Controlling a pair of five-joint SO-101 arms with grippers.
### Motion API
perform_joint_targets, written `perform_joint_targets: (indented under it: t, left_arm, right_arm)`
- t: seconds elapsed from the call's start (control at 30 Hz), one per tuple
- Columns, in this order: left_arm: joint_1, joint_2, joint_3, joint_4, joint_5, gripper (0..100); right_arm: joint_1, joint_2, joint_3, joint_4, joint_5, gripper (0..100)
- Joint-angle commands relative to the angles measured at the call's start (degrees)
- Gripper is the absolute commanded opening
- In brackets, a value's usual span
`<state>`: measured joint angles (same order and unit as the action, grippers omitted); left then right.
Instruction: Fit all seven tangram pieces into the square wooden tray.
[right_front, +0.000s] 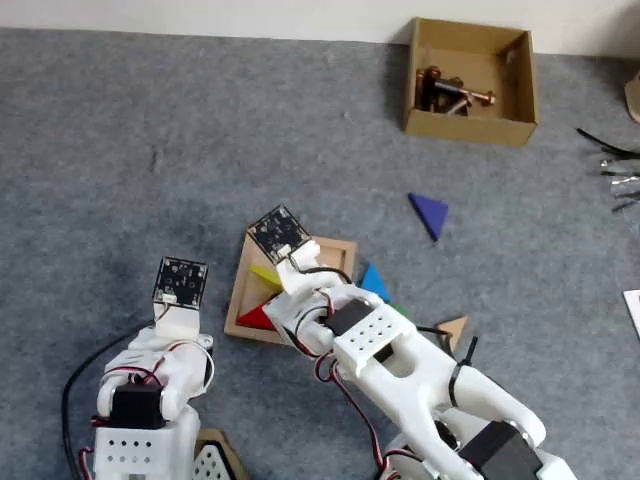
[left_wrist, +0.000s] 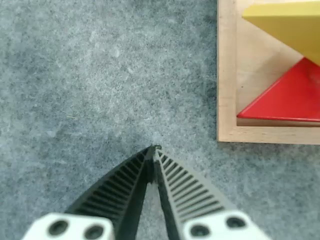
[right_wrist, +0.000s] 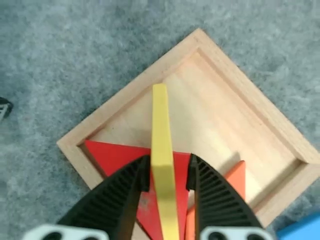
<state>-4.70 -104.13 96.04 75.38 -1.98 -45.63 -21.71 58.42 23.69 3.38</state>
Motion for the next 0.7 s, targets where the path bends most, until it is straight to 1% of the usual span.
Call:
perform_joint_targets:
  t: [0.0,0.3,0.47,0.67]
  left_arm:
    - [-0.6,-0.3,1.1,0.3,-0.5,1]
    - [-0.6,-0.3,1.1,0.3,-0.5,1]
    - [-0.6,-0.3,1.1,0.3,-0.5,1]
    - [-0.6,-0.3,1.1,0.3,-0.5,1]
  right_arm:
    - [-0.4,-0.3,-5.1,0.6,0.4,11.6]
    - [-0.4,-0.3,-5.2,0.6,0.3,11.4]
    - [-0.2,-0.3,-5.2,0.6,0.3,0.0]
    - [-0.3,-0.3,-5.3,0.3,0.2,0.5]
